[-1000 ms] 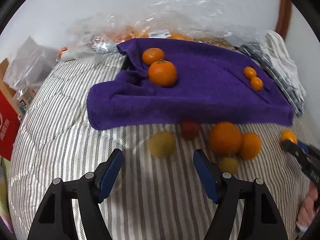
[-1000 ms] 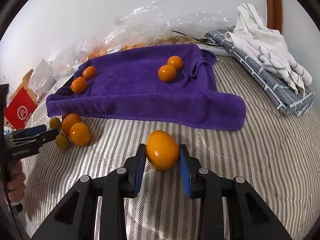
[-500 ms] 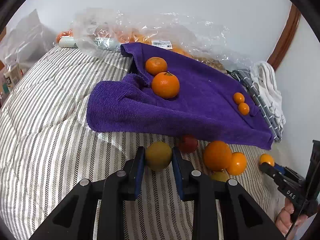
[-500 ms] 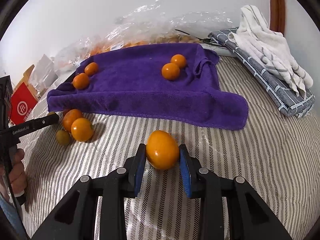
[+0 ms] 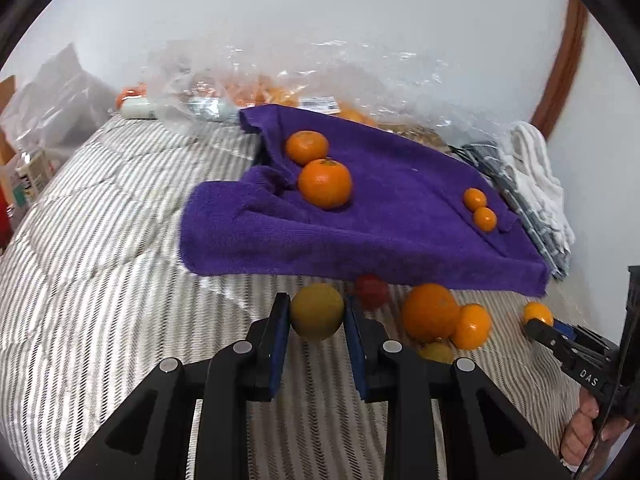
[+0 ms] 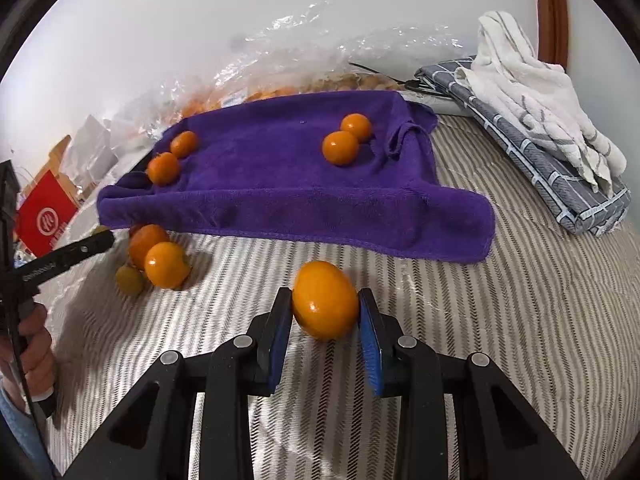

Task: Organize fruits
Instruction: 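Lift the yellow-green fruit with the left tool while the right tool holds its orange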

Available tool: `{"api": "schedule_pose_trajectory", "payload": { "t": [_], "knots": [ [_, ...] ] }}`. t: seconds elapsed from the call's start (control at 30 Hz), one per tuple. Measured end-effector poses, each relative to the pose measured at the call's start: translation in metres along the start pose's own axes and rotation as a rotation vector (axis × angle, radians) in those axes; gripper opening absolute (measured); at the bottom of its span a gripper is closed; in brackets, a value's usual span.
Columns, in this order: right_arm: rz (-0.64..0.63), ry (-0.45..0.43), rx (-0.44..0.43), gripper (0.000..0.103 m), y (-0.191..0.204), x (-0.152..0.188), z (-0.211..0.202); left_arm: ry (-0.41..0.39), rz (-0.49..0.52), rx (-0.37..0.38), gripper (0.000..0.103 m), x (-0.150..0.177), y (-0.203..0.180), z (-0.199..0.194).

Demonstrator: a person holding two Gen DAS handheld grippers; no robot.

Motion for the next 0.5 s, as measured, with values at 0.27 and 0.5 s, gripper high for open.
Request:
{"api": "schedule_pose_trajectory", "payload": {
  "t": [0.27,0.5],
  "knots": [
    [0.011,-0.014,0.002,0.033,0.004,-0.01,-0.011,-0.076,0.007,0.008,0.026,-0.006,0.001,-0.02],
    [-0.038,-0.08,0.04,0.033,0.01,-0.054,-0.047,-0.023,0.012,-0.017,0.026,-0.015,0.001,-0.051]
  ]
}}
Point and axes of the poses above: each gripper's, at about its wrist camera, not at the fingertips, and z roughly the way its jaws point, y to its left, x to its underside, the point moved 3 cm from there along z, roughly the way its jaws point, and after that the axes turned 6 degrees about -x, right-handed, at the moved point
